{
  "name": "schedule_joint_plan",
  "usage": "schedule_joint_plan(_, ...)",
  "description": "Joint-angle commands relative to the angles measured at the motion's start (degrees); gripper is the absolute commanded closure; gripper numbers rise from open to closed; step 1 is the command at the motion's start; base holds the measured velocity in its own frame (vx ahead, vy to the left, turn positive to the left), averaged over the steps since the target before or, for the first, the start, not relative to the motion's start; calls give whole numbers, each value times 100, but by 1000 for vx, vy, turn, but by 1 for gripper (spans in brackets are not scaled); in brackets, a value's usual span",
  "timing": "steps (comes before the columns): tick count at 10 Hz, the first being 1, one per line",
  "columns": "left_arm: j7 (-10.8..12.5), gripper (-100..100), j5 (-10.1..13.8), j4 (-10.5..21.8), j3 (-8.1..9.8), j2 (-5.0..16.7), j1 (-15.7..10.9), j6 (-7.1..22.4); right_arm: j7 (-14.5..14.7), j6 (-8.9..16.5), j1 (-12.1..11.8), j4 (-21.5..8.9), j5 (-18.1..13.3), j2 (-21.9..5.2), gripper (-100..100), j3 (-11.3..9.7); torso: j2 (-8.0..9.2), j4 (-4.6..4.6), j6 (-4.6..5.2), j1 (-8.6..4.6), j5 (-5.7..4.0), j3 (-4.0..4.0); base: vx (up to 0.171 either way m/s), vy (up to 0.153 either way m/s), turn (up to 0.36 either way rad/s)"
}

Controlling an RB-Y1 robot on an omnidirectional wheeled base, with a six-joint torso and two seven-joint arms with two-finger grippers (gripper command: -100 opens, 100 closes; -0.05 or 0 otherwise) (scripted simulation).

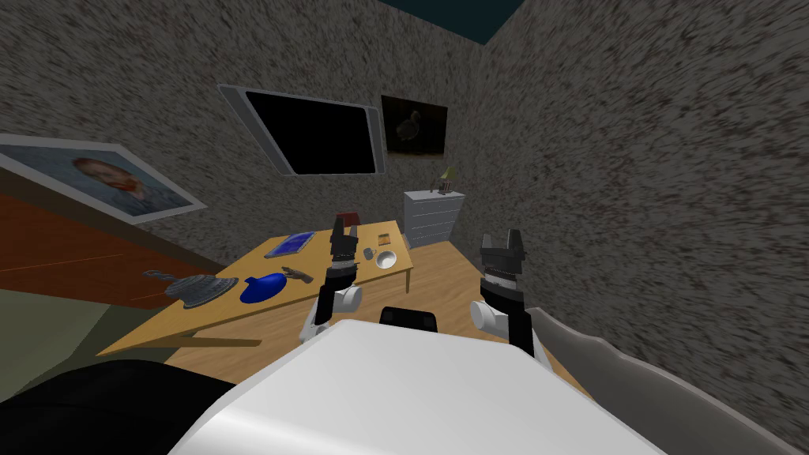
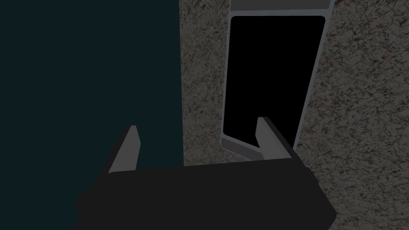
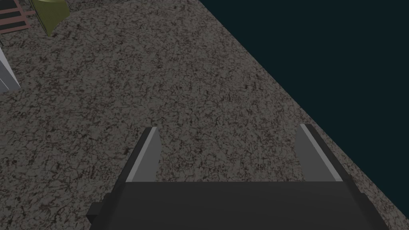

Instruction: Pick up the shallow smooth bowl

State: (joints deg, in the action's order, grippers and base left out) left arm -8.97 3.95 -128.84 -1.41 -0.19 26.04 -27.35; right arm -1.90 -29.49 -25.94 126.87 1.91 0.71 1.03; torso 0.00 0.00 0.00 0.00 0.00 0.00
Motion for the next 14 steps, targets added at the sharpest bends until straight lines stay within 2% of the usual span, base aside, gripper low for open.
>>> schedule_joint_plan(1, 17, -100, 3, 59, 4, 179, -30, 63, 0, 0, 0, 0, 0, 0, 0, 0, 0, 0, 0, 0, 0, 0, 0, 0, 0)
schedule_joint_plan(4, 82, -100, 15, 294, 22, 520, -152, 312, 0, 0, 0, 0, 0, 0, 0, 0, 4, 1, 0, 7, 2, 2, -12, 12, -3)
schedule_joint_plan(7, 183, -100, 35, 657, 59, 735, -352, 709, 0, 0, 0, 0, 0, 0, 0, 0, 8, 1, 0, 13, 3, 4, -26, 27, -2)
schedule_joint_plan(13, 442, -100, 98, 1565, 179, 910, -913, 1724, 0, 0, 1, 0, 0, 0, 0, 0, 19, 4, 0, 19, 5, 10, -43, 45, 5)
schedule_joint_plan(14, 442, -100, 98, 1565, 179, 910, -913, 1788, 0, 0, 1, 0, 0, -1, 0, 0, 20, 4, 0, 20, 5, 11, -37, 40, -2)
